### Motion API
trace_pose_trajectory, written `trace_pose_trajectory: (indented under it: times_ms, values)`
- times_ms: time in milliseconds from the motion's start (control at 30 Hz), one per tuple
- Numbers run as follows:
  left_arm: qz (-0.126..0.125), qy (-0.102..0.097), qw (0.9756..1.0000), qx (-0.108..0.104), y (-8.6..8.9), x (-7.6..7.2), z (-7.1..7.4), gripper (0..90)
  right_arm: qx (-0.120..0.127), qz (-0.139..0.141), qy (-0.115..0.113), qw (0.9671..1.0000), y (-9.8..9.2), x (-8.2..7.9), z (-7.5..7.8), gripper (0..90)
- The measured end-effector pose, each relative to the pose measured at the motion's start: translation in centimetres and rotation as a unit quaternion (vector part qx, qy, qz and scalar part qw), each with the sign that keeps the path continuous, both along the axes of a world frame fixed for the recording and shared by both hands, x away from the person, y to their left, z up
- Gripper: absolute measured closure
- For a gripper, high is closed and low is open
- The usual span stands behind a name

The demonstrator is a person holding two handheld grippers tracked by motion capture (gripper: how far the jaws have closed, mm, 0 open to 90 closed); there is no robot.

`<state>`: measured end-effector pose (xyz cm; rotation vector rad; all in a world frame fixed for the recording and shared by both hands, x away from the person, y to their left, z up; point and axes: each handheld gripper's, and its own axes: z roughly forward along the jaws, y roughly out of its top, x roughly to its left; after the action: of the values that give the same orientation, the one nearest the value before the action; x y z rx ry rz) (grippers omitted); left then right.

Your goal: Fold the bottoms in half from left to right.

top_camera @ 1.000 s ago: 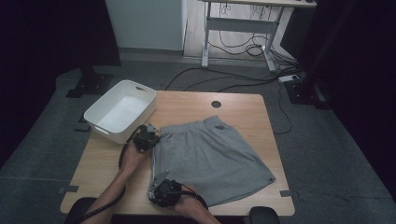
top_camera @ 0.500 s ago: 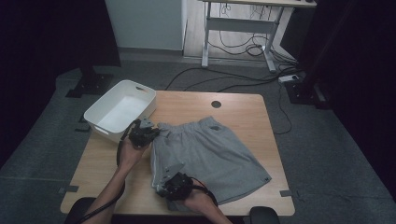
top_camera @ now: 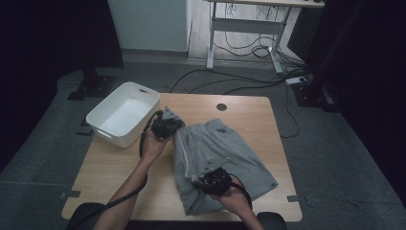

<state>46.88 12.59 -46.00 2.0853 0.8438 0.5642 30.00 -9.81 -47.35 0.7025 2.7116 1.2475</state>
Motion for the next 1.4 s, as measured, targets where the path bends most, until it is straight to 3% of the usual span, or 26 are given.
trace_pose_trajectory:
  times_ms: [167, 400, 633, 1033, 1200, 1400]
  values:
    - [-0.011, -0.009, 0.9998, 0.013, -2.4, 0.7, 0.4, 86.6, 0.016, -0.032, -0.001, 0.9993, -3.3, 0.1, 0.6, 80.8]
    - [-0.023, -0.018, 0.9996, 0.008, -5.1, 1.5, 1.0, 86.6, 0.035, -0.073, -0.008, 0.9967, -7.2, 0.1, 1.5, 80.8]
    - [-0.032, -0.024, 0.9992, 0.0, -7.8, 2.0, 1.5, 86.6, 0.035, -0.1, -0.014, 0.9943, -9.8, 0.1, 1.8, 80.8]
    - [-0.057, -0.043, 0.9974, 0.008, -12.6, 3.2, 3.0, 86.5, 0.046, -0.138, -0.03, 0.9889, -13.7, -0.5, 3.1, 80.9]
    - [-0.064, -0.036, 0.9971, 0.02, -14.7, 4.2, 1.8, 86.3, 0.029, -0.161, -0.035, 0.9859, -15.4, -0.3, 3.2, 80.9]
    - [-0.067, -0.016, 0.9966, 0.045, -16.9, 5.5, -1.1, 86.2, -0.013, -0.189, -0.028, 0.9816, -17.0, 0.5, 0.7, 80.7]
